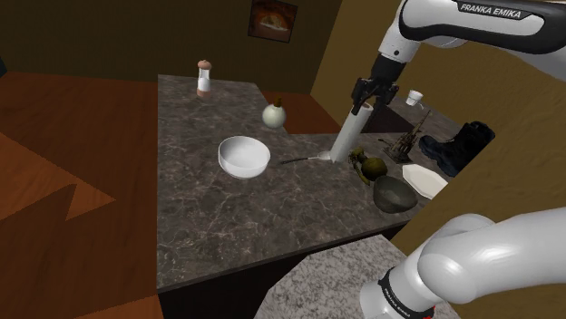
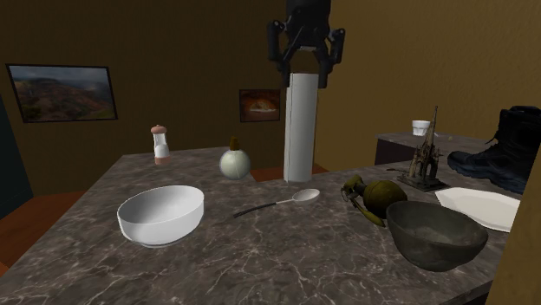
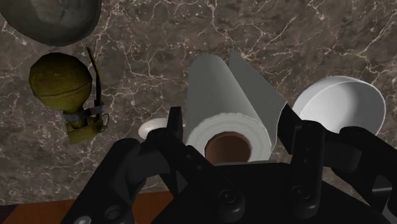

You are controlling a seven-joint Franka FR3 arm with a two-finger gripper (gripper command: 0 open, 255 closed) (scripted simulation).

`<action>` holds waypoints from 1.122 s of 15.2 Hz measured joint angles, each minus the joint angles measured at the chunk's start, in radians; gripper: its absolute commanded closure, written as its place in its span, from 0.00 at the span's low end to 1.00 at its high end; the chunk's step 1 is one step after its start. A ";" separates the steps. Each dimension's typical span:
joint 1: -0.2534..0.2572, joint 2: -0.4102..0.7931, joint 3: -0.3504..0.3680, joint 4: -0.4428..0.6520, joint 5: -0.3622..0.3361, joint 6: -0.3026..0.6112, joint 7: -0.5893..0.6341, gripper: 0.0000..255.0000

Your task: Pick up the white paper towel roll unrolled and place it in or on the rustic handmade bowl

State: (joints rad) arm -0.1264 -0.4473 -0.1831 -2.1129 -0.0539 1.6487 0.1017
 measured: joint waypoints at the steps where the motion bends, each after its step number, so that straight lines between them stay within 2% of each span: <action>1: -0.006 -0.013 -0.009 -0.003 -0.007 -0.009 -0.013 1.00; 7: -0.054 -0.112 -0.081 -0.003 -0.062 -0.102 -0.118 1.00; 17: -0.122 -0.194 -0.217 0.084 -0.167 -0.248 -0.320 1.00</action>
State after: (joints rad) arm -0.2486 -0.6417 -0.4001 -2.0293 -0.2207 1.4009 -0.2178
